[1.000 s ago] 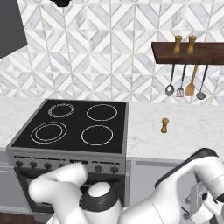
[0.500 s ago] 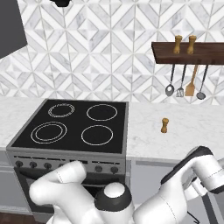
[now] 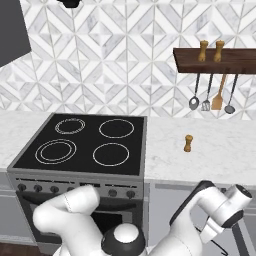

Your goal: Pick the ladle from the drawer and place it on the counter.

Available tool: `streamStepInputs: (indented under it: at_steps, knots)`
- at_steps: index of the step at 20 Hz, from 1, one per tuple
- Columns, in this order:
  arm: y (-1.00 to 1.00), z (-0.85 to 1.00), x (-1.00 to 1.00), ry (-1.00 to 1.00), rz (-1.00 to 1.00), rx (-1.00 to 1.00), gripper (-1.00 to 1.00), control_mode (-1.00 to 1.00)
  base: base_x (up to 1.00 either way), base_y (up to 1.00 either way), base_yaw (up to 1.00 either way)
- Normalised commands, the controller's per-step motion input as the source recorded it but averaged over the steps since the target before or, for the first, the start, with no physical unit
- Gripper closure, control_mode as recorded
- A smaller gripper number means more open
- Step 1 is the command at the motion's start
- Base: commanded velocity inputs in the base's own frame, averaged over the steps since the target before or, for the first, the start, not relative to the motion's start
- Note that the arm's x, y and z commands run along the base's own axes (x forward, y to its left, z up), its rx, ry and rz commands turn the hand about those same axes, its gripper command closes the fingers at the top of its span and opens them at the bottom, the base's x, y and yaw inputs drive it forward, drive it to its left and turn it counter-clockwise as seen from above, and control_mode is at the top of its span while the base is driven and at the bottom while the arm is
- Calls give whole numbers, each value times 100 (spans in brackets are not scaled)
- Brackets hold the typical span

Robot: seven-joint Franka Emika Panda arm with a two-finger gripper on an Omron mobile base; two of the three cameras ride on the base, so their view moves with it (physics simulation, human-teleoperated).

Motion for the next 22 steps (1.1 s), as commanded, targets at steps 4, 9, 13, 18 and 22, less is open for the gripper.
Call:
streamStepInputs:
  at_steps: [4, 9, 13, 18, 22]
  knots:
    - [-18, -9, 18, 0, 0, 0, -100, -100, 0, 0, 0]
    - [-22, -11, 19, 0, 0, 0, -100, -100, 0, 0, 0]
    - [-21, -6, 18, 0, 0, 0, -100, -100, 0, 0, 0]
    - [-24, -5, 25, 0, 0, 0, -100, -100, 0, 0, 0]
    - [-8, -34, 7, 0, 0, -5, -100, -100, 0, 0, 0]
